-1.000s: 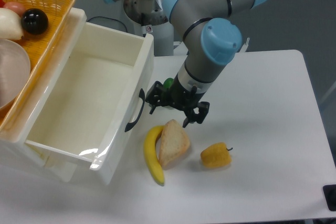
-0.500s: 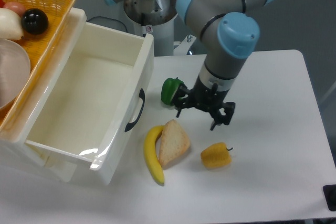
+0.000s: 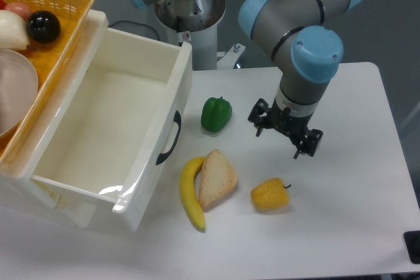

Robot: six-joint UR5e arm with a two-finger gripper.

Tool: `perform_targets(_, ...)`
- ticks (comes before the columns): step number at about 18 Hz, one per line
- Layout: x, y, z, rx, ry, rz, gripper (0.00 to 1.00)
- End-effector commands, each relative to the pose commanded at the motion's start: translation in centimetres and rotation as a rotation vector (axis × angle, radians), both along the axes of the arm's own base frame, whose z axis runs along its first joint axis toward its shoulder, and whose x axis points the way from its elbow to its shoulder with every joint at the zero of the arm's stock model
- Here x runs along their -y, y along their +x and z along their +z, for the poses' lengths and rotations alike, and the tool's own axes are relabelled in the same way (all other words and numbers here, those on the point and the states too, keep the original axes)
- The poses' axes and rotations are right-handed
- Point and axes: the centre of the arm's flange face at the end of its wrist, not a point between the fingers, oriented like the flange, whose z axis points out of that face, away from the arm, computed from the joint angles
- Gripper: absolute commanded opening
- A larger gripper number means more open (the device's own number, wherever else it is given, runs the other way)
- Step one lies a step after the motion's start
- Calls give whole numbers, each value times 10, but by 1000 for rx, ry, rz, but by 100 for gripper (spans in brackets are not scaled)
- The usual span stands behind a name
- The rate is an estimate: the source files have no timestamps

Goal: Slide the top drawer open

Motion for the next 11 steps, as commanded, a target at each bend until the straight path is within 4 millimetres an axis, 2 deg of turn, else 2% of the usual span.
perform_targets(1, 5, -12, -6, -4, 3, -8, 100)
perform_targets(4, 12, -25, -14, -9, 9, -109, 100)
perform_targets(7, 15, -38, -24, -4, 12, -129, 100)
perform_targets(11, 14, -41, -28, -1, 13, -129, 100)
